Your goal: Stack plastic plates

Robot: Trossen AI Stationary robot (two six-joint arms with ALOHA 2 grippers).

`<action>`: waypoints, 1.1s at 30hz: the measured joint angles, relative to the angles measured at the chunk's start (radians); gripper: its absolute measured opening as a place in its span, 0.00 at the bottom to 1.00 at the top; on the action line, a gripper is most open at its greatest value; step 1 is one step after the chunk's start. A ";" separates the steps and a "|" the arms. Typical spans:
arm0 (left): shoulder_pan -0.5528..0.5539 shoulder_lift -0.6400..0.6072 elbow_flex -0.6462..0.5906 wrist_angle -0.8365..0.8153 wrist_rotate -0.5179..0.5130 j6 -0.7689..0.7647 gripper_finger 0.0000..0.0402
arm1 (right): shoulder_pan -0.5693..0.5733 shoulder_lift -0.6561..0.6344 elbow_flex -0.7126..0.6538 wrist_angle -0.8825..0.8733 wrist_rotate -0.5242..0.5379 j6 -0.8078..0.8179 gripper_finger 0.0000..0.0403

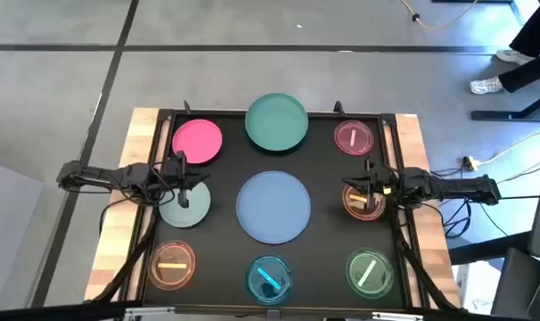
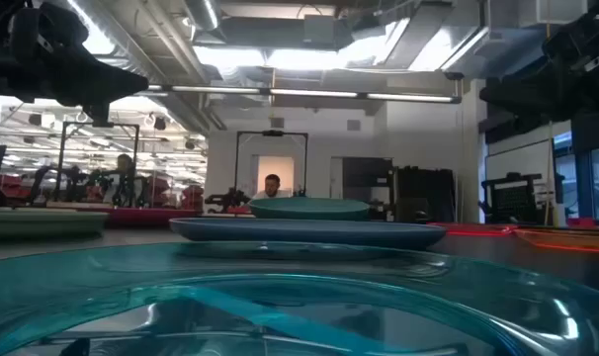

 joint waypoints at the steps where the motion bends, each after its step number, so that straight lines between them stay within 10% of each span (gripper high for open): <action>1: 0.000 0.000 0.000 0.000 0.000 0.000 0.00 | 0.000 0.000 0.000 0.000 0.000 0.000 0.02; 33: -0.001 0.000 0.000 0.003 -0.017 -0.012 0.00 | 0.000 0.000 0.000 0.000 0.001 0.000 0.02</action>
